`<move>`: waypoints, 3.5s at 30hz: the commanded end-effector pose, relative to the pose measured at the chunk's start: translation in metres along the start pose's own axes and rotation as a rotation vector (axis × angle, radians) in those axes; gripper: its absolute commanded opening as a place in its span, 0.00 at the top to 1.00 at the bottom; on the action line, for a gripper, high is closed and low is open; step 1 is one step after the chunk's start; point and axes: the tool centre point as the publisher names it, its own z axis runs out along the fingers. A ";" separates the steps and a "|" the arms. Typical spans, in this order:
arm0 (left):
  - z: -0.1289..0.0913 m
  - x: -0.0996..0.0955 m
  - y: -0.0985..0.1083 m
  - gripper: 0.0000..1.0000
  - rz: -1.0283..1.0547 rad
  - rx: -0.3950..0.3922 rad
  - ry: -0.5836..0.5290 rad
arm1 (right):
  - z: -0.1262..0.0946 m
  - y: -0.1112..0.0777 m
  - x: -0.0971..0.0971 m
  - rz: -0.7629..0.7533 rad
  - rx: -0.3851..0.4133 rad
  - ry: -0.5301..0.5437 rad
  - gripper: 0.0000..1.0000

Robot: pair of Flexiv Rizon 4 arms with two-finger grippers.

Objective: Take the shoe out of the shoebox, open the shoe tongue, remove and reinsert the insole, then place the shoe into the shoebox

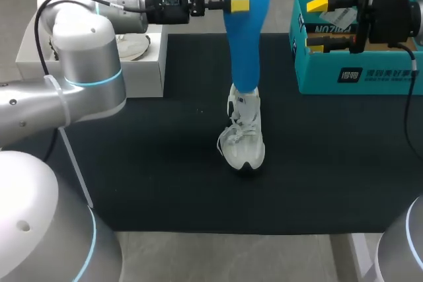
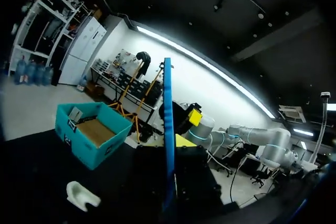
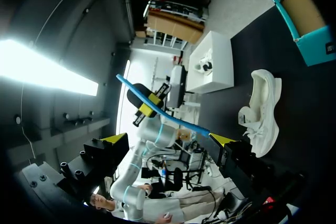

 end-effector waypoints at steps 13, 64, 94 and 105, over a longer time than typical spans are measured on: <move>0.009 -0.015 -0.012 1.00 1.154 0.088 0.118 | 0.002 0.000 0.000 0.001 -0.001 -0.002 0.00; 0.021 -0.021 0.000 1.00 1.916 0.153 -0.007 | 0.002 0.000 0.000 0.001 -0.001 -0.002 0.00; 0.039 -0.019 0.028 1.00 2.139 0.021 0.154 | 0.036 0.036 -0.009 -0.013 0.026 -0.019 0.15; 0.049 -0.017 0.028 1.00 2.148 0.042 0.125 | 0.044 0.039 -0.011 0.002 0.036 -0.031 0.60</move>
